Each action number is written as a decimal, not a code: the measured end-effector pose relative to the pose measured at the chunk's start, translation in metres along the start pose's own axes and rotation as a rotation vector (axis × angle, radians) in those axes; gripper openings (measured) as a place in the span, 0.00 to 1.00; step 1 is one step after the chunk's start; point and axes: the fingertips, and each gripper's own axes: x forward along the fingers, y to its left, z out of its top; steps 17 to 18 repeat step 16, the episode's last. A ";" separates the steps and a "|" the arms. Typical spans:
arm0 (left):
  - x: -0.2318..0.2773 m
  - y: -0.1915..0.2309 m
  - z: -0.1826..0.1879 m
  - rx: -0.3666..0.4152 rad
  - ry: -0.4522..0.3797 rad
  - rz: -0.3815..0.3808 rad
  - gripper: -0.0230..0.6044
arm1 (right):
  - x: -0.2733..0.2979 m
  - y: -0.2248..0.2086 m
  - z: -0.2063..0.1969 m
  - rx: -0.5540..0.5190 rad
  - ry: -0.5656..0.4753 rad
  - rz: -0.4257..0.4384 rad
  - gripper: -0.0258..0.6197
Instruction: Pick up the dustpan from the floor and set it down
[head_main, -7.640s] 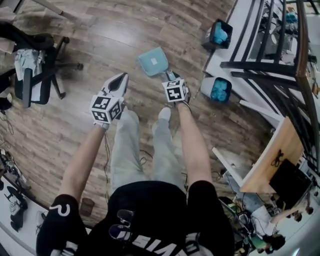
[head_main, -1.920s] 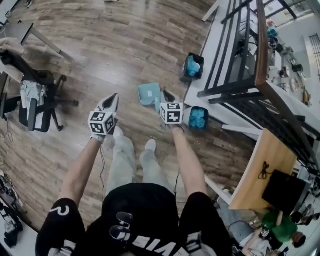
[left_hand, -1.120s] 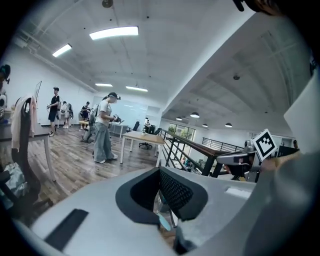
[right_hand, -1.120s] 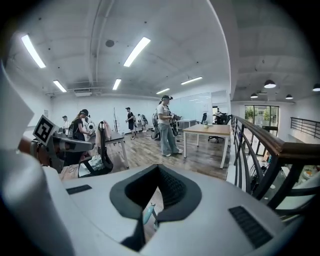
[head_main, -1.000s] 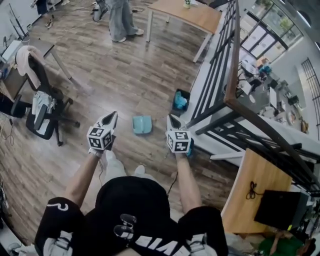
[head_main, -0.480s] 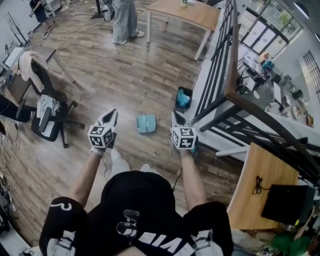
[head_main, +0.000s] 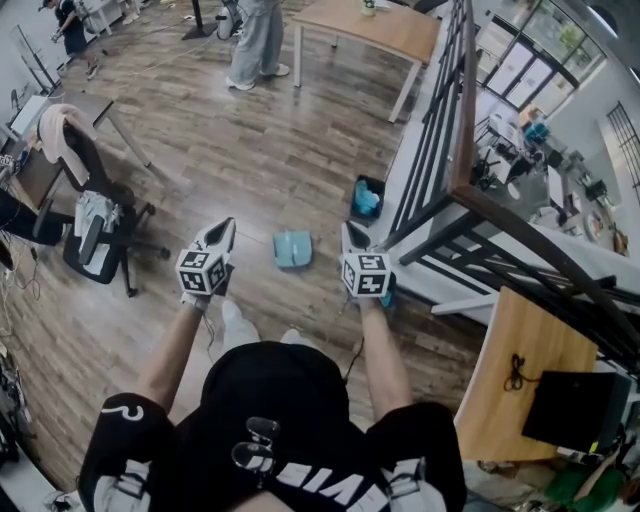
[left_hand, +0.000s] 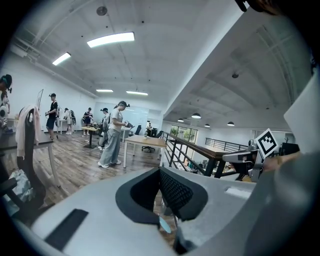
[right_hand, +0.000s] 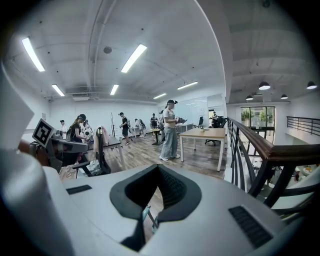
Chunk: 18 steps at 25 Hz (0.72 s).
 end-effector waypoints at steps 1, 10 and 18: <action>0.000 0.000 0.001 0.000 0.000 -0.001 0.03 | 0.000 0.001 0.000 0.001 0.006 0.001 0.03; 0.000 -0.001 0.001 0.002 0.003 -0.003 0.03 | -0.002 -0.004 0.001 -0.009 -0.002 -0.011 0.03; 0.001 -0.002 0.000 0.004 0.003 -0.002 0.03 | -0.003 -0.005 0.000 -0.004 0.005 -0.007 0.03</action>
